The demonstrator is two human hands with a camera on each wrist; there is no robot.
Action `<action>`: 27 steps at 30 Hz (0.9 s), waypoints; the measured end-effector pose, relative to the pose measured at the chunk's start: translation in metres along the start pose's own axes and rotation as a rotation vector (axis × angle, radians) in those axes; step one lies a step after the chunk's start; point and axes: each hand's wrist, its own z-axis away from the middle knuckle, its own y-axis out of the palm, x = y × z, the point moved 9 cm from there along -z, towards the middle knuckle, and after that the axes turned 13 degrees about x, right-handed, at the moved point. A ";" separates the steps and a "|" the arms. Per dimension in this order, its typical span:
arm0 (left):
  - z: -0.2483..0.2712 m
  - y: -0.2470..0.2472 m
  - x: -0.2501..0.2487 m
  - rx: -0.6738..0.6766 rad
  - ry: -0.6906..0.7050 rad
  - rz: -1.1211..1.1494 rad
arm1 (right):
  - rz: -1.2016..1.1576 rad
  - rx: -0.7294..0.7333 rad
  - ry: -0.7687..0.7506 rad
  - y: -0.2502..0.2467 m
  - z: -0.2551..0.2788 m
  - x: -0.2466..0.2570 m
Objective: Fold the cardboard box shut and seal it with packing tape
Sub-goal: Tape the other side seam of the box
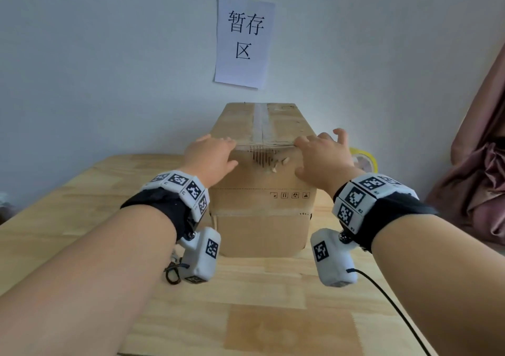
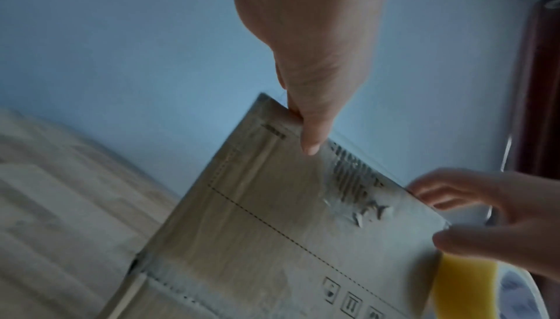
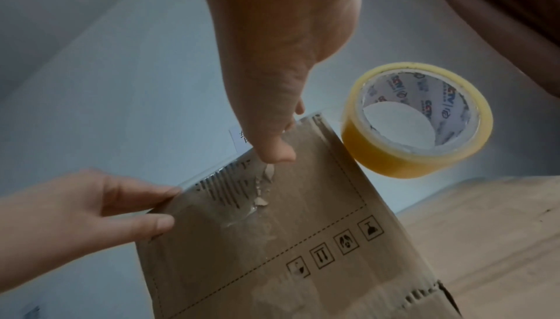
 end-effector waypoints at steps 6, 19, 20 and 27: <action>0.004 0.003 0.024 -0.031 -0.052 -0.051 | -0.013 -0.040 0.008 0.000 -0.010 0.002; -0.027 0.001 -0.050 -0.059 0.218 0.013 | -0.062 0.017 -0.018 0.001 0.002 -0.029; -0.029 -0.001 -0.051 -0.063 0.235 0.009 | -0.064 0.070 -0.006 0.003 0.003 -0.032; -0.026 -0.007 -0.034 -0.105 0.225 -0.029 | -0.124 0.187 -0.058 0.006 0.014 -0.019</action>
